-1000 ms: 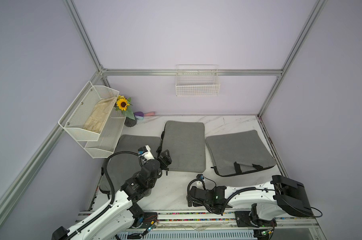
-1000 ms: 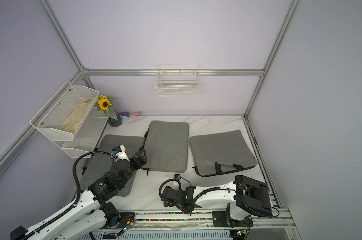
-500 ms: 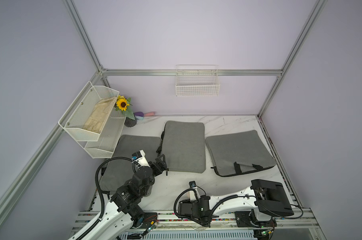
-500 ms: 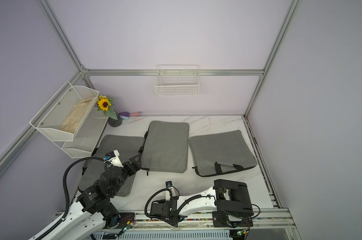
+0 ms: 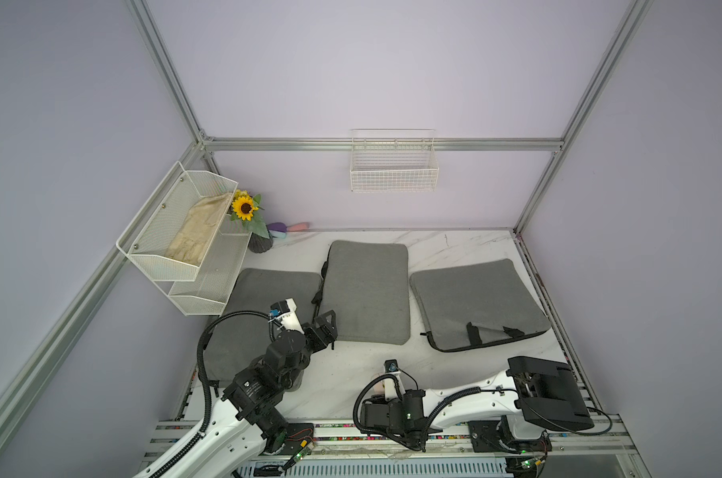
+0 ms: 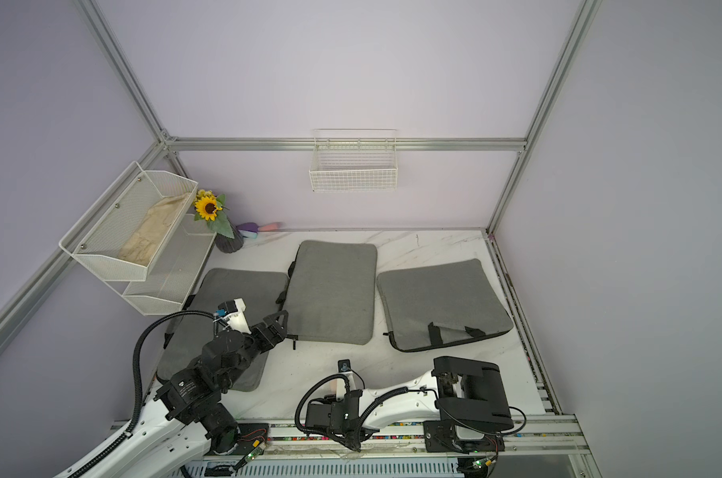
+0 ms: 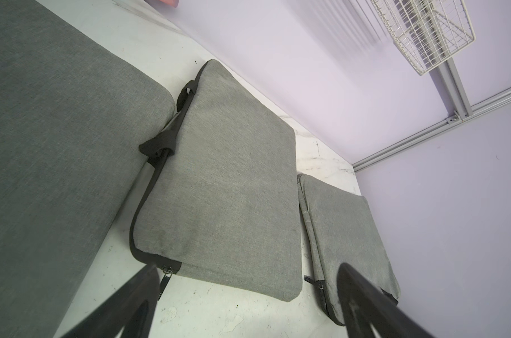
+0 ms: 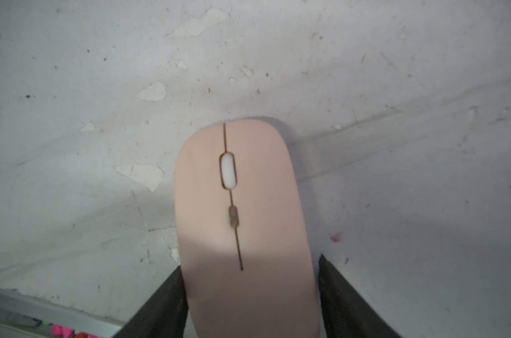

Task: Put the mouse into the laptop bag
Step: Pick up the mouse from the center of the board, then open the zippered laptop bag at the center of the board.

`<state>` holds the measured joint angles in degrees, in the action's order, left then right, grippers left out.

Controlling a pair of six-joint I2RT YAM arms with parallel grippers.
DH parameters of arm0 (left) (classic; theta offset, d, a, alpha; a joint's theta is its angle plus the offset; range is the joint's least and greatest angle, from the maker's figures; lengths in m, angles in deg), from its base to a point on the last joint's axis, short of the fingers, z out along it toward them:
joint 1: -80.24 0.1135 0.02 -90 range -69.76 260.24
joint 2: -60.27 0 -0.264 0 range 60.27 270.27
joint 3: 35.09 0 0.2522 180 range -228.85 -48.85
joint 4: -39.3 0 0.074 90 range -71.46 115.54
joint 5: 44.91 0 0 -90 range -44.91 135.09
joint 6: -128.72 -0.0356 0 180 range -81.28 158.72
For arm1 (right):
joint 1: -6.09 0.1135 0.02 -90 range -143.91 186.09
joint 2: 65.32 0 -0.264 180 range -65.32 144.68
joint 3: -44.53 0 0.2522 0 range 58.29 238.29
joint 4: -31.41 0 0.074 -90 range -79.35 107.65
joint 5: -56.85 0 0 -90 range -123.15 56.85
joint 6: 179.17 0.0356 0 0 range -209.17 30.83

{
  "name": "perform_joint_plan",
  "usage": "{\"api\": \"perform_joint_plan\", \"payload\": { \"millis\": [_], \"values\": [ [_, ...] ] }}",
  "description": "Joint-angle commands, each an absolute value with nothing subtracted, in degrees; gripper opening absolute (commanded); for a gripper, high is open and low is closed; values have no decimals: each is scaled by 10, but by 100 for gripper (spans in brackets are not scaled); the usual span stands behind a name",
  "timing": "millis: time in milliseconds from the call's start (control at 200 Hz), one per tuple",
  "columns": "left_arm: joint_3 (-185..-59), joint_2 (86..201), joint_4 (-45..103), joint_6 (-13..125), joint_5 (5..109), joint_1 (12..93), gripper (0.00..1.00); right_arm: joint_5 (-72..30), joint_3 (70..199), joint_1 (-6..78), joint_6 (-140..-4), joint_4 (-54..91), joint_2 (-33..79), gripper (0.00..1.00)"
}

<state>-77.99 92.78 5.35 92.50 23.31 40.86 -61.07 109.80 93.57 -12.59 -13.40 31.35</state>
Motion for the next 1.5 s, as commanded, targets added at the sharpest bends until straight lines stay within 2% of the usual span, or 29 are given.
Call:
{"api": "perform_joint_plan", "payload": {
  "millis": [0, 250, 355, 510, 655, 720, 870, 995, 1135, 1185, 1215, 1350, 1410, 1495],
  "values": [
    [-766, 932, 83, 911, 261, 411, 93, -596, 1066, 932, -89, -116, 299, 68],
    [-773, 945, 85, 900, 284, 411, 93, -623, 1054, 883, -117, -110, 232, 63],
    [-772, 954, 111, 887, 303, 411, 93, -634, 1032, 836, -141, -113, 157, 62],
    [-789, 1015, 169, 854, 379, 410, 93, -631, 994, 712, -220, -121, -33, 61],
    [-829, 1143, 292, 801, 456, 393, 93, -612, 997, 570, -298, -140, -144, 61],
    [-889, 1228, 306, 770, 460, 371, 93, -608, 1022, 515, -317, -168, -160, 59],
    [-1110, 1449, 226, 665, 475, 307, 88, -575, 1078, 380, -380, -206, -167, 59],
    [-1235, 1585, 223, 583, 495, 263, 91, -530, 1108, 255, -419, -210, -189, 60],
    [-1364, 1713, 206, 519, 542, 240, 91, -394, 1150, 142, -468, -183, -125, 60],
    [-1399, 1750, 207, 496, 556, 234, 90, -363, 1164, 97, -477, -178, -84, 50],
    [-1419, 1770, 207, 484, 560, 231, 90, -363, 1166, 76, -481, -174, -73, 48],
    [-1511, 1860, 185, 437, 564, 211, 92, -427, 1163, -20, -496, -174, -102, 62],
    [-1581, 1914, 141, 424, 522, 204, 91, -379, 1160, -74, -522, -171, -105, 63],
    [-1693, 1989, 58, 412, 522, 198, 87, -276, 1147, -151, -561, -161, -75, 60]
  ]
}}
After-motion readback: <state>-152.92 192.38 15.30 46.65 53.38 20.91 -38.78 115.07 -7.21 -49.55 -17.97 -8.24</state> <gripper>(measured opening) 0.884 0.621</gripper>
